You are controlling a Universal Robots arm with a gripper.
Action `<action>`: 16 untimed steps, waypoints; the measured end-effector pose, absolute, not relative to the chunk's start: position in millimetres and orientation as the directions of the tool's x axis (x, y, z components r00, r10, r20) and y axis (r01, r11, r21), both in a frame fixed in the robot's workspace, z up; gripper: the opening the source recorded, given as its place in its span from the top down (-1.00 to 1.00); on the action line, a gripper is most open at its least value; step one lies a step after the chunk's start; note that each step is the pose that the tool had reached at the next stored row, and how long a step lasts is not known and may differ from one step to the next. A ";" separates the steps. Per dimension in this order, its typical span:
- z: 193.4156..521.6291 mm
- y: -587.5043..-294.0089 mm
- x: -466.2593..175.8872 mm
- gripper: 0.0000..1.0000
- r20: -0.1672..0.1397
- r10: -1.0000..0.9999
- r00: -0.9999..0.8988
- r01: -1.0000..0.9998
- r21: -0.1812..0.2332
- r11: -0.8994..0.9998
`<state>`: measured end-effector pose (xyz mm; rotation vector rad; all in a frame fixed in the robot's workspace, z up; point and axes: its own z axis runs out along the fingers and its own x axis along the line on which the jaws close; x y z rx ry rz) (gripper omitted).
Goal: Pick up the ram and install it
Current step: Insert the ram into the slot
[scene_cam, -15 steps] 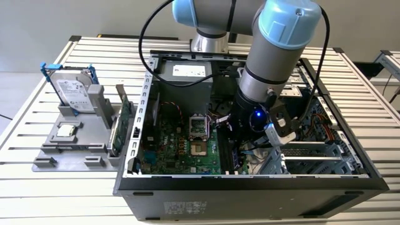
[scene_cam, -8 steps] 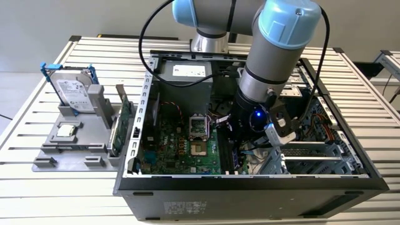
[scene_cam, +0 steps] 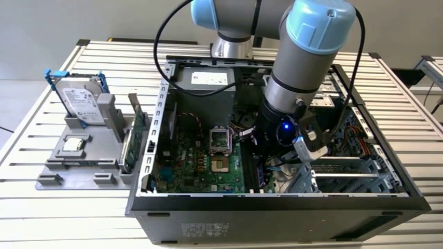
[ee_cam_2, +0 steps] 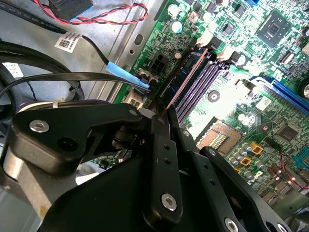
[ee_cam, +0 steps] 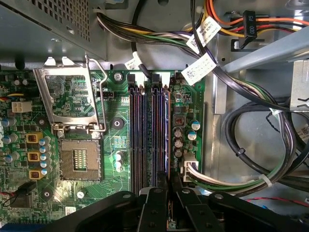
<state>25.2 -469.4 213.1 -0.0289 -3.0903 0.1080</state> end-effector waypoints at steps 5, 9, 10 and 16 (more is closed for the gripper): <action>213.1 -469.5 25.2 1.00 0.048 0.021 -0.999 0.017 -0.080 0.997; 213.0 -469.4 25.2 1.00 0.048 0.021 -0.999 0.017 -0.091 0.996; 213.1 -469.4 25.2 1.00 0.048 0.021 -0.999 0.017 -0.092 0.996; 212.9 -469.4 25.2 1.00 0.048 0.019 -0.999 0.015 -0.092 0.996</action>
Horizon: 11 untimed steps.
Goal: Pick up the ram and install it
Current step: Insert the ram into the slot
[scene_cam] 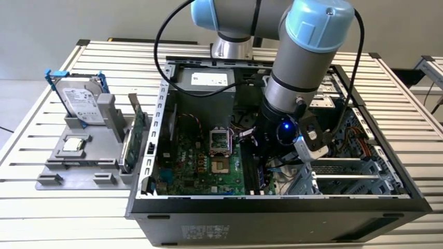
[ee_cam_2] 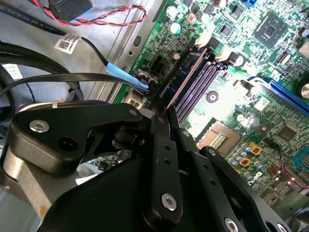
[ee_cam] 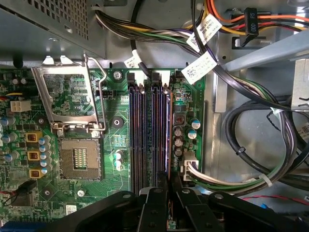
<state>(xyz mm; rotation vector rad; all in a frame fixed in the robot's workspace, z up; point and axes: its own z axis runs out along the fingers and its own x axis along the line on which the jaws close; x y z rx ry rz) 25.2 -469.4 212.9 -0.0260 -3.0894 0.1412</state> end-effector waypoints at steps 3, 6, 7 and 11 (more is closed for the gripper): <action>212.9 -469.4 25.1 1.00 0.048 0.015 -0.999 0.011 -0.092 0.996; 212.9 -469.4 24.9 1.00 0.048 0.012 -0.999 0.007 -0.091 0.996; 212.9 -469.4 24.8 1.00 0.047 0.010 -0.999 0.006 -0.091 0.996; 212.9 -469.4 24.5 1.00 0.047 0.003 -0.999 -0.001 -0.089 0.996</action>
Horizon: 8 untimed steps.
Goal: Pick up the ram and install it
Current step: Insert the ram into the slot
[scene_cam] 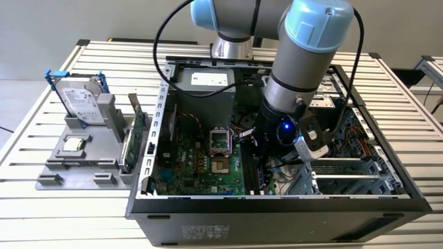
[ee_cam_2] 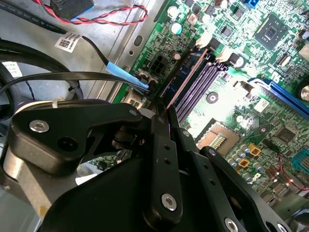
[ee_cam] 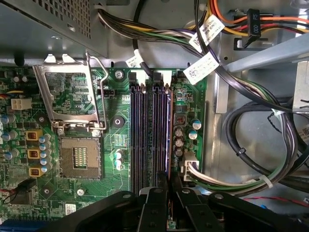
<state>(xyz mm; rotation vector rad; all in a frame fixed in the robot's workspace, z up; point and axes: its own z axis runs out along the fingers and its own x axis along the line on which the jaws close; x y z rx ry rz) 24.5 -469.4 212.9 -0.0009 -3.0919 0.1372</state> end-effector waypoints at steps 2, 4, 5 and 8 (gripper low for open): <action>212.9 -469.5 24.3 1.00 0.046 -0.002 -0.999 -0.006 -0.087 0.996; 212.8 -469.4 24.0 1.00 0.046 -0.008 -0.999 -0.012 -0.085 0.996; 212.7 -469.4 23.9 1.00 0.046 -0.010 -0.999 -0.014 -0.085 0.996; 212.6 -469.4 23.6 1.00 0.046 -0.012 -0.999 -0.015 -0.085 0.996</action>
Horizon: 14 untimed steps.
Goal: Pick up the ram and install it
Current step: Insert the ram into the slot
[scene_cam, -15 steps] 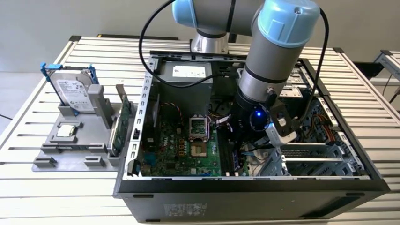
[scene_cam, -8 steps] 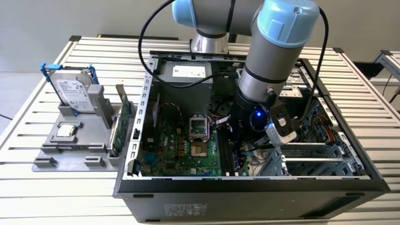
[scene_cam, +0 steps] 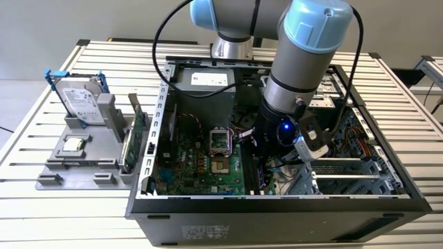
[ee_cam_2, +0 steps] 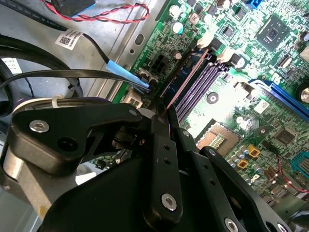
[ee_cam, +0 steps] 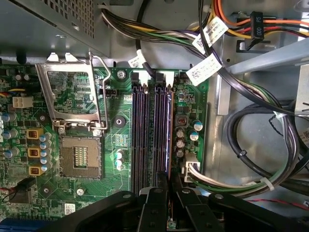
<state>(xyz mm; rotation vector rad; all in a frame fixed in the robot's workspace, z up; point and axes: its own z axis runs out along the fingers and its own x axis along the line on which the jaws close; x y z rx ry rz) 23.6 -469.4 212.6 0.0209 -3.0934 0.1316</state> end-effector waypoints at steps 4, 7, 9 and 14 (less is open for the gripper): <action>210.9 -469.2 23.6 1.00 0.046 -0.011 -0.999 -0.015 -0.088 0.996; 210.1 -469.1 23.6 1.00 0.046 -0.011 -0.999 -0.015 -0.089 0.996; 210.1 -469.1 23.6 1.00 0.046 -0.011 -0.999 -0.015 -0.089 0.996; 210.0 -469.1 23.6 1.00 0.046 -0.011 -0.999 -0.015 -0.089 0.996</action>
